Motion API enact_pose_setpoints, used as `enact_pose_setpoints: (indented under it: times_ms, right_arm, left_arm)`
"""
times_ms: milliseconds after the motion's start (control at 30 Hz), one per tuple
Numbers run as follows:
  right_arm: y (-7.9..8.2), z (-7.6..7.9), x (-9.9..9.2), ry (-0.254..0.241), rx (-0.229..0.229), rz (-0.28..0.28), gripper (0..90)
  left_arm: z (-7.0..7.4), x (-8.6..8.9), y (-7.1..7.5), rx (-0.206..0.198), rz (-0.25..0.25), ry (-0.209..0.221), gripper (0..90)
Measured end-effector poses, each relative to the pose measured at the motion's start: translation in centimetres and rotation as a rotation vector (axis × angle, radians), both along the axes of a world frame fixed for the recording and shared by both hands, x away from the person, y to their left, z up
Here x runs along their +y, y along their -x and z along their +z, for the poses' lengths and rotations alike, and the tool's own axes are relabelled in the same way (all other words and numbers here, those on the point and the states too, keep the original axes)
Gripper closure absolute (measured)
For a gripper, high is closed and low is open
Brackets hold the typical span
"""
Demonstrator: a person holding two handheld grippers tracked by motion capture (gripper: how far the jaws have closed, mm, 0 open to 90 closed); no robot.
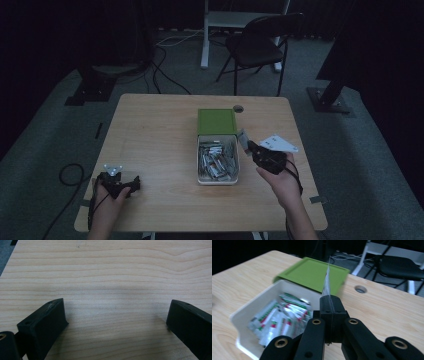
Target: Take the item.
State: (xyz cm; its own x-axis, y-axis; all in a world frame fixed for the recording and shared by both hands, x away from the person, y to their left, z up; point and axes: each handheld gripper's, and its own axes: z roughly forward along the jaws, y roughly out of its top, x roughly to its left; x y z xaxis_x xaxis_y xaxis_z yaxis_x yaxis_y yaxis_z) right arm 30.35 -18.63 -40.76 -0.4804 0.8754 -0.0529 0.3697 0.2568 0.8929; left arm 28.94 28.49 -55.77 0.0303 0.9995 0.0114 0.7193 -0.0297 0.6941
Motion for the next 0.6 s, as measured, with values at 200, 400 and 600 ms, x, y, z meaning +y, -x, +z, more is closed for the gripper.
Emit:
enact_pose_setpoints:
  times_ms: [200, 400, 600]
  right_arm:
    - [-0.3, -0.8, -2.8, 0.005, 0.020, -0.062, 90.0]
    - [-0.5, -2.0, -5.4, 0.014, 0.049, -0.128, 90.0]
    - [-0.8, -4.2, -6.6, 0.025, 0.101, -0.163, 90.0]
  left_arm:
    - [0.0, 0.0, 0.0, 0.000, 0.000, 0.000, 3.1]
    - [0.0, 0.0, 0.0, 0.000, 0.000, 0.000, 3.1]
    - [0.0, 0.0, 0.0, 0.001, 0.000, 0.000, 3.1]
